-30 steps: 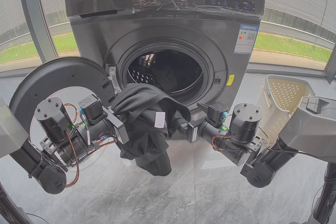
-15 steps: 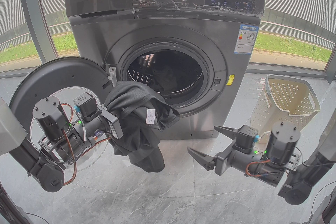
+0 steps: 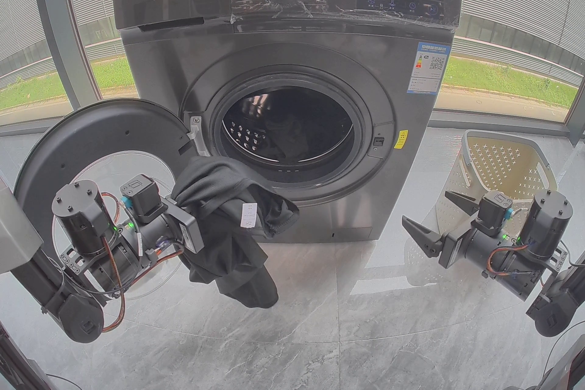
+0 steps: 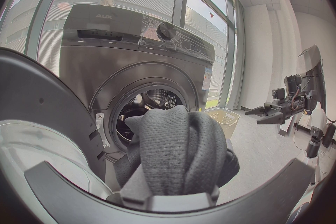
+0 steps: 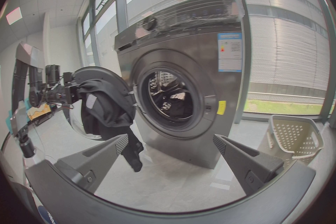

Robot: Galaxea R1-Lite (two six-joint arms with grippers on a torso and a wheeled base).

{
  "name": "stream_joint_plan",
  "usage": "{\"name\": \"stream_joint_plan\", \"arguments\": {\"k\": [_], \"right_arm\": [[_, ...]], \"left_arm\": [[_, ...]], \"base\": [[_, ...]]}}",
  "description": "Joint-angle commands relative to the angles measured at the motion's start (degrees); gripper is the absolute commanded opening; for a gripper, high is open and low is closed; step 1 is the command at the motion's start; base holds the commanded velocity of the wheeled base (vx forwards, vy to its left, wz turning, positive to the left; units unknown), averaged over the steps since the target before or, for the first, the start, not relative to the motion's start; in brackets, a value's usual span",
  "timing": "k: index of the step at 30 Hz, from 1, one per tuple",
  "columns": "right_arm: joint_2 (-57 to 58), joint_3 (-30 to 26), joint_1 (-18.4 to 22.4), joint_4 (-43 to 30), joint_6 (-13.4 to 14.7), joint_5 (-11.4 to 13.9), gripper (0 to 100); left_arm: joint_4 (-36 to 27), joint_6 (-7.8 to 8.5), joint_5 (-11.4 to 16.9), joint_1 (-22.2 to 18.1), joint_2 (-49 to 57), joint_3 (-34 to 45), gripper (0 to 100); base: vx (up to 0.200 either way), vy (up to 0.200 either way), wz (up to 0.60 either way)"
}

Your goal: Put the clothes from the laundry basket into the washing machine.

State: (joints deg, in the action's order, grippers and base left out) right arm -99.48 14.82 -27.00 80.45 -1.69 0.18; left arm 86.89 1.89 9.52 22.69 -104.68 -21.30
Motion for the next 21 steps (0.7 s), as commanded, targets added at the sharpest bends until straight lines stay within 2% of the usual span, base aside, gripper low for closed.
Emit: {"name": "stream_joint_plan", "arguments": {"k": [1,10,14,20,21], "right_arm": [[-0.5,-0.6,2.2,0.3,-0.2,0.2,100],[-0.6,-0.8,2.2,0.3,0.3,0.2,100],[-2.1,-0.7,2.9,0.4,0.5,0.2,100],[-2.6,-0.7,2.3,0.4,0.5,0.2,100],[-2.6,-0.7,2.3,0.4,0.5,0.2,100]], "left_arm": [[0.0,0.13,-0.2,-1.3,1.3,1.9,0],[0.0,1.27,-0.1,-1.6,0.7,4.1,0],[-0.1,1.27,0.1,-1.7,0.3,4.1,0],[0.0,1.45,0.1,-0.7,0.2,4.5,0],[0.0,1.45,0.1,-0.6,0.2,4.5,0]], "base": [[0.0,0.0,0.0],[0.0,0.0,0.0],[0.0,0.0,0.0],[0.2,0.0,0.0],[0.0,0.0,0.0]]}}
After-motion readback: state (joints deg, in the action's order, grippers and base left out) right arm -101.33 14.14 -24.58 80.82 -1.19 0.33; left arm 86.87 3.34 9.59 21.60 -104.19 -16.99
